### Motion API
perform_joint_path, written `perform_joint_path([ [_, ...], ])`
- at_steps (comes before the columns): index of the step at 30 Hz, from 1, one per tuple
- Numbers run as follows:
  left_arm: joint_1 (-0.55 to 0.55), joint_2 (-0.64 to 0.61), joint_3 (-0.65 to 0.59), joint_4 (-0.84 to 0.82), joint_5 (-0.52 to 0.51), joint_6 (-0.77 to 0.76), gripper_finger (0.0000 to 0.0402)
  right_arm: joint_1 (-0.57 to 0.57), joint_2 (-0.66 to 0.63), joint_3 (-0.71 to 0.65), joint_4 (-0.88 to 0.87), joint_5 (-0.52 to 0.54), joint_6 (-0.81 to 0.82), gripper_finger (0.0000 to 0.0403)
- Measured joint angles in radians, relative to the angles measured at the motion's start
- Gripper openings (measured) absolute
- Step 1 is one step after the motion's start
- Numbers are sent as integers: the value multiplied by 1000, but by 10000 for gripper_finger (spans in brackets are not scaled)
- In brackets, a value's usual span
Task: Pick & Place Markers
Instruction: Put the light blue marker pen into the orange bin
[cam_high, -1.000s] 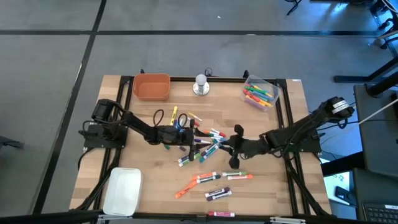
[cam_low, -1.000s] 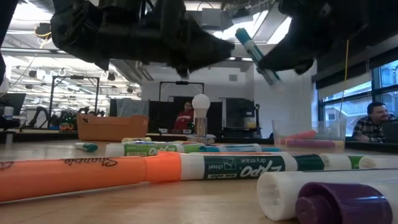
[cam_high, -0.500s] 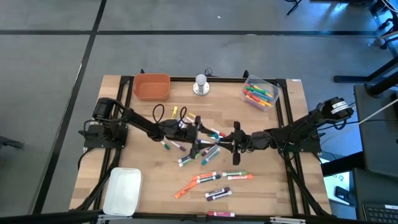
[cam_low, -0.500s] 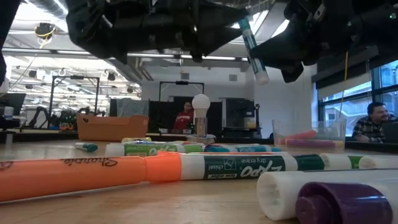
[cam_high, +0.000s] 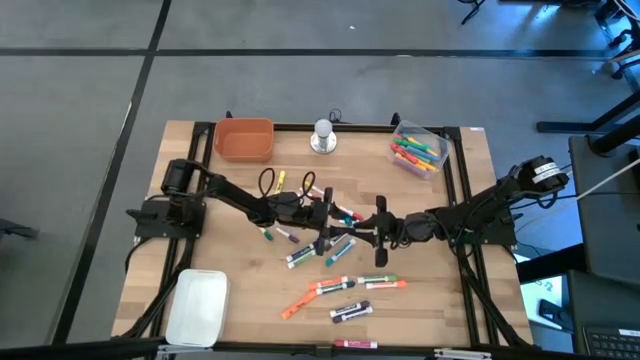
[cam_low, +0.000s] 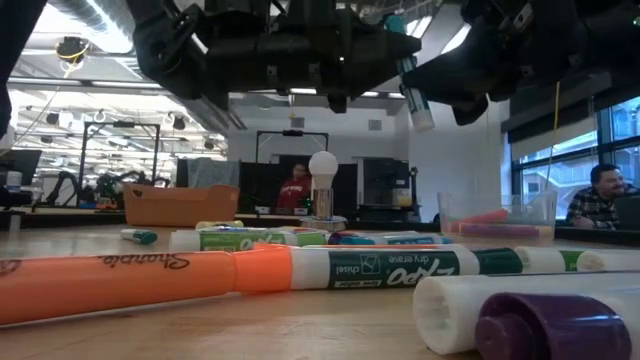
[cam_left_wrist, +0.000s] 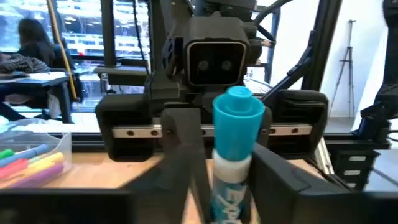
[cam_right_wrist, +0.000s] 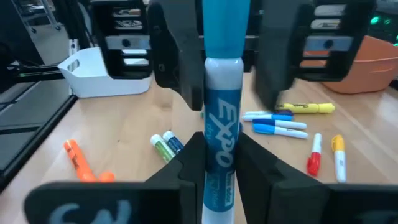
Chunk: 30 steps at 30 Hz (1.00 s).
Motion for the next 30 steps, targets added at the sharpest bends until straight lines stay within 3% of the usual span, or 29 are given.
perform_joint_path([
  [3,11,0,0,0,40,-1,59,9,0,0,0,2,-17,66],
  [10,30,-4,2,-43,67,-17,58,8,0,0,-27,1,18,69],
  [13,42,-41,2,-163,42,-22,58,2,-1,1,-67,34,65,130],
  [17,56,-169,10,-534,-109,26,58,3,-1,1,-157,147,136,228],
  [21,54,-308,65,-1015,-358,36,58,5,-1,1,-207,239,171,282],
  [25,82,-410,125,-1389,-524,-2,58,5,-1,1,-203,280,166,289],
  [30,209,-448,130,-1687,-539,-101,58,5,-1,1,-204,268,164,270],
])
